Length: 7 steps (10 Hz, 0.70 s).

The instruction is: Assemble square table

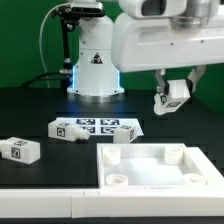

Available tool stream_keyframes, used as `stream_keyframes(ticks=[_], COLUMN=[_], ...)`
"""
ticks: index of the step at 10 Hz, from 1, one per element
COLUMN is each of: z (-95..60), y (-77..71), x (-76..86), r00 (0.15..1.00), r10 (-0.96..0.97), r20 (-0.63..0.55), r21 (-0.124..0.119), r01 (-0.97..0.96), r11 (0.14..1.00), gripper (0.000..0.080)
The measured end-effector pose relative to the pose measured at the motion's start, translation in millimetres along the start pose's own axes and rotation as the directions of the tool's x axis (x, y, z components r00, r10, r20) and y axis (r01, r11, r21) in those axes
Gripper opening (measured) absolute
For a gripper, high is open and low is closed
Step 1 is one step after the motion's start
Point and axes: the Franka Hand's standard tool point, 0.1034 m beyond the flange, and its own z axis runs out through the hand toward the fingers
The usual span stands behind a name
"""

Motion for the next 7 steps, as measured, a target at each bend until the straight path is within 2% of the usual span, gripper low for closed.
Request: stream_keyframes(ticks=[3,4,5,6,7], z=[1.2,-1.3,-13.9,-26.7,-27.8], y=[5.2,9.1,18.3,21.3,17.8], x=[8.5,16.2,33.4,42.9,37.4], r00=[0.98,0.961,0.928,0.872,0.825], r10=[0.0,-0.015,-0.008,0.018,0.017], r20=[-0.198,-0.277,-0.373,-0.489,-0.565], r21=[-0.025,-0.033,-0.021,-0.022,-0.036], r01=[-0.005,0.006,0.0,-0.033,-0.045], r11=[1.0,0.999,1.0,0.999,0.998], gripper=[0.0286,0.0286,0.0286,0.0287,0.0287])
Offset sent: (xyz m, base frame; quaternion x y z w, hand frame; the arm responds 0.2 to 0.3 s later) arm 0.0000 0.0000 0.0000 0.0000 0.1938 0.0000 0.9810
